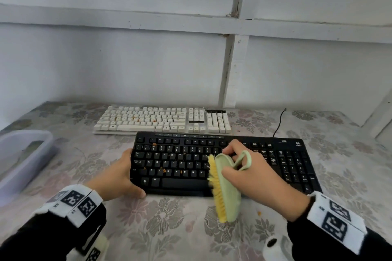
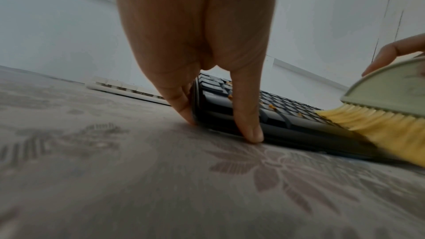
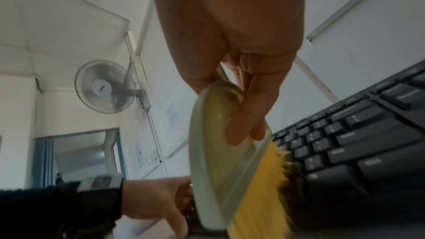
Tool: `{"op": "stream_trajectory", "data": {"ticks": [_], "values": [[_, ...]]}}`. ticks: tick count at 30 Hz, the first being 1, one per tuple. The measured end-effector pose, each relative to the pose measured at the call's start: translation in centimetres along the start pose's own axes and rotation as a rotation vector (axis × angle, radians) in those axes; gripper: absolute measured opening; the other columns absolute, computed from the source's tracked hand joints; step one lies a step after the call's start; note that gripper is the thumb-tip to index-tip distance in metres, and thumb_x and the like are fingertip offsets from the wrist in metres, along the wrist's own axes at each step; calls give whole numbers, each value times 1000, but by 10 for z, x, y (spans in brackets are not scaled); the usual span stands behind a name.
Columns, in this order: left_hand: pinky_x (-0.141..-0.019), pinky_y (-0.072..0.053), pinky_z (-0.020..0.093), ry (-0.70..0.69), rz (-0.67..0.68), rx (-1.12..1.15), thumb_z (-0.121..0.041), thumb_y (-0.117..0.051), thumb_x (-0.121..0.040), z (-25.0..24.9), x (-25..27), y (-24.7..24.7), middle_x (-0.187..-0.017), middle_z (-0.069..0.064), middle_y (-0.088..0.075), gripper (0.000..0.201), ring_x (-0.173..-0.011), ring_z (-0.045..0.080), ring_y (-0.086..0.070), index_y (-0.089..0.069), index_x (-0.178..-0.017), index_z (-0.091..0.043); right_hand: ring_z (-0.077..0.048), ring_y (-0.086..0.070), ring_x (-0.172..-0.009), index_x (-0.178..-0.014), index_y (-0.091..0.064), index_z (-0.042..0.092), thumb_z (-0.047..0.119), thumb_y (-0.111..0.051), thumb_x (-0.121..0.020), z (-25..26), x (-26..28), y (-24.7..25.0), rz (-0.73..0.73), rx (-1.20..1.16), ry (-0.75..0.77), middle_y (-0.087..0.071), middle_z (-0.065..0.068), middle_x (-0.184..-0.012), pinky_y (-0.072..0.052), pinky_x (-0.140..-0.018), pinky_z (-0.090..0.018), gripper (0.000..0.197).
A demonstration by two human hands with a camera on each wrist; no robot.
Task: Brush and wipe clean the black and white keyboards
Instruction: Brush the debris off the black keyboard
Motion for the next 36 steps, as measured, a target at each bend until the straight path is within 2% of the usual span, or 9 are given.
{"op": "stream_trajectory", "data": {"ticks": [5, 10, 12, 16, 21, 25, 29, 32, 36], "values": [[-76, -37, 13, -1, -2, 4, -9, -84, -59, -4, 2, 0, -110, -16, -46, 107, -104, 9, -48, -14, -138, -24, -12, -52, -65, -98, -55, 14, 14, -55, -86, 20, -13, 19, -115, -20, 36, -66, -13, -91, -43, -52, -22, 12], [-74, -34, 11, 6, -2, -5, -9, -83, -61, -7, 4, 1, -107, -19, -45, 105, -104, 8, -46, -14, -139, -23, -4, -48, -49, -107, -52, 19, 10, -52, -86, 23, -40, 15, -249, -105, 67, -62, -5, -78, -38, -41, -14, 23], [-70, -34, 8, 6, -4, -9, -9, -82, -62, -8, 5, 1, -105, -20, -44, 104, -102, 7, -45, -14, -139, -23, -1, -46, -44, -106, -51, 19, 9, -51, -87, 19, -43, 7, -230, -120, 70, -61, -8, -74, -36, -39, -13, 22], [-69, -33, 4, -4, -4, -25, -9, -82, -62, -10, 5, 1, -116, -9, -44, 104, -103, 7, -44, -14, -140, -22, -8, -51, -57, -99, -49, 16, 9, -53, -87, 8, -30, -7, -168, -101, 63, -64, -14, -84, -41, -46, -15, 14], [-73, -33, 8, -16, 1, -26, -10, -82, -62, -9, 5, 2, -122, -7, -42, 104, -106, 8, -44, -14, -140, -24, -6, -36, -47, -94, -51, 15, 10, -53, -85, 5, -9, -12, -4, -53, 14, -50, -3, -62, -32, -44, -19, 11], [-83, -34, 15, -17, 0, -17, -9, -83, -62, -9, 6, 1, -124, -6, -41, 105, -107, 9, -43, -15, -140, -23, -9, -49, -57, -97, -55, 16, 13, -55, -86, 18, -20, 3, -138, -83, 42, -62, -5, -78, -42, -48, -19, 11], [-72, -34, 7, -35, -1, -27, -9, -82, -62, -9, 7, 1, -124, -6, -40, 104, -106, 8, -44, -14, -139, -24, -9, -50, -53, -104, -49, 16, 9, -52, -88, 23, -37, 4, -223, -134, 57, -62, -13, -80, -40, -42, -15, 18], [-79, -33, 10, -46, 2, -26, -10, -83, -61, -9, 6, 1, -128, -6, -38, 104, -108, 8, -43, -15, -139, -24, -9, -48, -55, -99, -48, 16, 8, -52, -87, 16, -31, -7, -138, -84, 55, -62, -13, -82, -40, -44, -15, 15], [-74, -35, 8, -45, 1, -12, -10, -83, -60, -6, 4, 1, -126, -7, -40, 104, -107, 7, -45, -15, -139, -25, -9, -43, -54, -95, -50, 20, 13, -53, -84, 10, -15, -13, 10, -9, 20, -60, -8, -74, -38, -46, -20, 13]]}}
Point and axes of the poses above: each hand's wrist, its own x-axis away from the middle knuckle, its own y-axis out of the back of the hand, z = x × y, the point moved 1 cm from there along -x, towards the middle knuckle
